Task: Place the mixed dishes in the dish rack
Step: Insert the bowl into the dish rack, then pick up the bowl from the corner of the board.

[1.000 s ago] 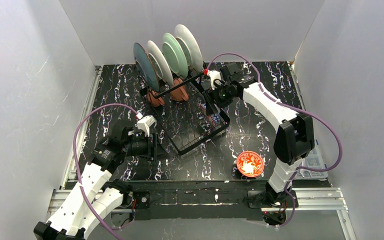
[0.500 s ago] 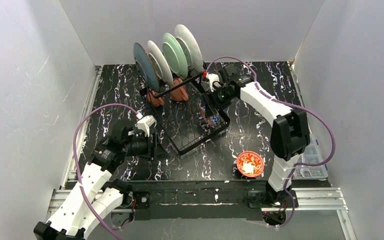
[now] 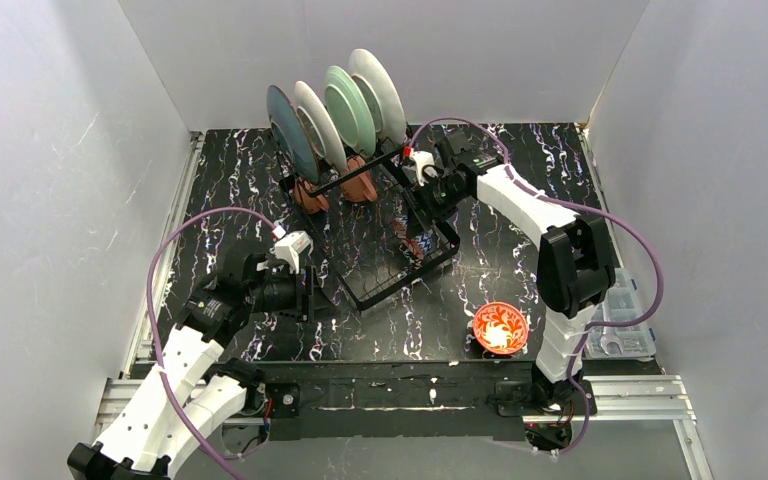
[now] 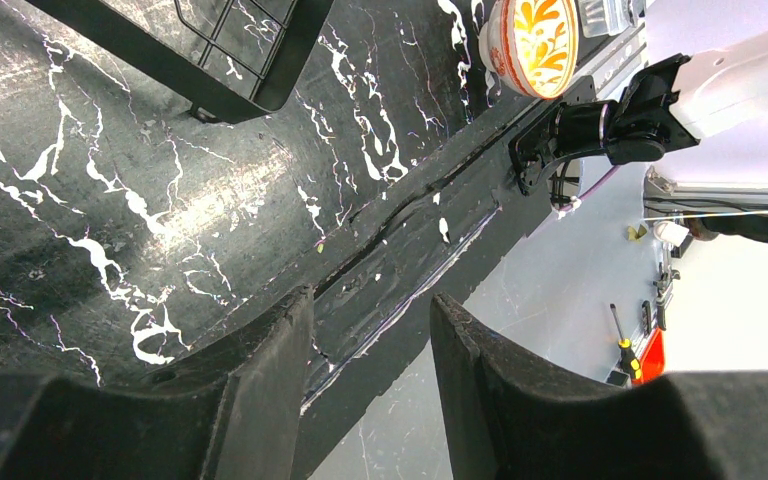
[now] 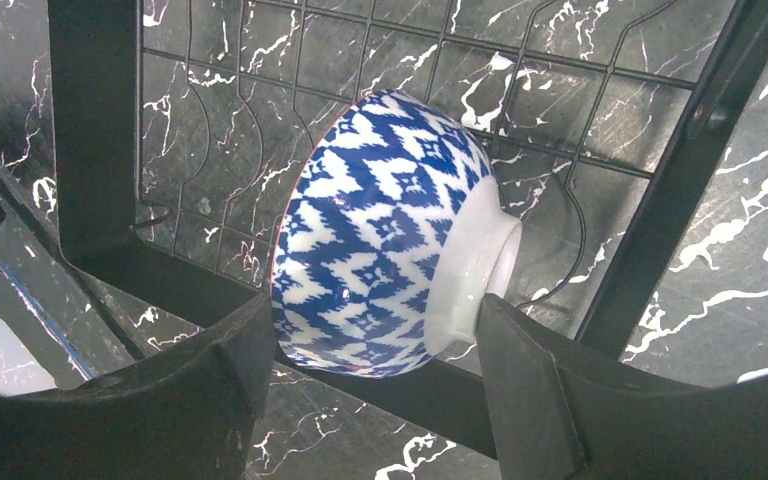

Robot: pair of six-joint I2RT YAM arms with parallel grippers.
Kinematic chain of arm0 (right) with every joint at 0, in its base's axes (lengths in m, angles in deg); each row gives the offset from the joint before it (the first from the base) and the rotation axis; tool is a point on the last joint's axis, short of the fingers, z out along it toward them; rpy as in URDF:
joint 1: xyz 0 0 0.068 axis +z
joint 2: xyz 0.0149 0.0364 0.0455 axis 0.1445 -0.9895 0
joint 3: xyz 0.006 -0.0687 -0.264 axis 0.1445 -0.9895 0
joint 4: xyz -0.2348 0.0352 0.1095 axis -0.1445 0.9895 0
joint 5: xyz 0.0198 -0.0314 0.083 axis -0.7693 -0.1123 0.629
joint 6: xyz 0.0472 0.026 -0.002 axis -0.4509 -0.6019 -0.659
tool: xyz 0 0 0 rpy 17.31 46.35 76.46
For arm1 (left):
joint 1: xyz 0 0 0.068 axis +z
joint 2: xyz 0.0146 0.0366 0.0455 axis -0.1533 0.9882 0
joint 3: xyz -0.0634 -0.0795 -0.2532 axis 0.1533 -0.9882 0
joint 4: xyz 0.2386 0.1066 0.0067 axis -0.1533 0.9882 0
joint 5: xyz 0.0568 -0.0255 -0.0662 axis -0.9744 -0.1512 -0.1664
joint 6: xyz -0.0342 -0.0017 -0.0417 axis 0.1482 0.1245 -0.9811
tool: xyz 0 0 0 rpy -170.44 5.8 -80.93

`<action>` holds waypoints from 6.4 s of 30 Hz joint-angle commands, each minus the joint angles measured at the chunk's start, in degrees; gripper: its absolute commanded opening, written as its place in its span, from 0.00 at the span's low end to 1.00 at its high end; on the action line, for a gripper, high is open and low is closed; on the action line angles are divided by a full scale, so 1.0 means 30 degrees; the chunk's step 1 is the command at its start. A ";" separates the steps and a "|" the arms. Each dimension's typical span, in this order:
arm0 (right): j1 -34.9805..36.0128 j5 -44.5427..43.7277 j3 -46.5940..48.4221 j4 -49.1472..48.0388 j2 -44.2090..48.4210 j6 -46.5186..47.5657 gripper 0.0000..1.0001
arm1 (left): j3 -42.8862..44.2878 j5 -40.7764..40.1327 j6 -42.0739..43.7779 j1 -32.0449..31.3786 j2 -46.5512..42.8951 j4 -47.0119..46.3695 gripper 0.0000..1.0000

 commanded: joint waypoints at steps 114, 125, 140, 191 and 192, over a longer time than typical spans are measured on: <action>0.0134 -0.8128 -1.0125 0.4811 1.8402 -1.1426 0.89 | 0.0149 -0.1240 0.0122 -0.0105 -0.0014 0.0675 0.99; 0.0632 -0.9176 -1.2269 0.5847 1.8429 -1.2133 0.77 | 0.0149 -0.1074 0.0117 -0.0108 0.0207 0.0661 0.99; 0.7494 -1.4089 -1.3511 0.5107 1.5862 -1.6222 0.74 | 0.0149 -0.0884 0.0181 -0.0121 0.0193 0.0646 0.99; 1.0911 -1.6045 -1.4768 0.3113 1.2542 -1.7949 0.01 | 0.0075 -0.0955 0.0079 -0.0105 -0.0455 0.0587 0.99; 1.0955 -1.6038 -1.4583 0.3088 1.2624 -1.7834 0.01 | 0.0103 -0.0955 0.0078 -0.0115 -0.0410 0.0602 0.99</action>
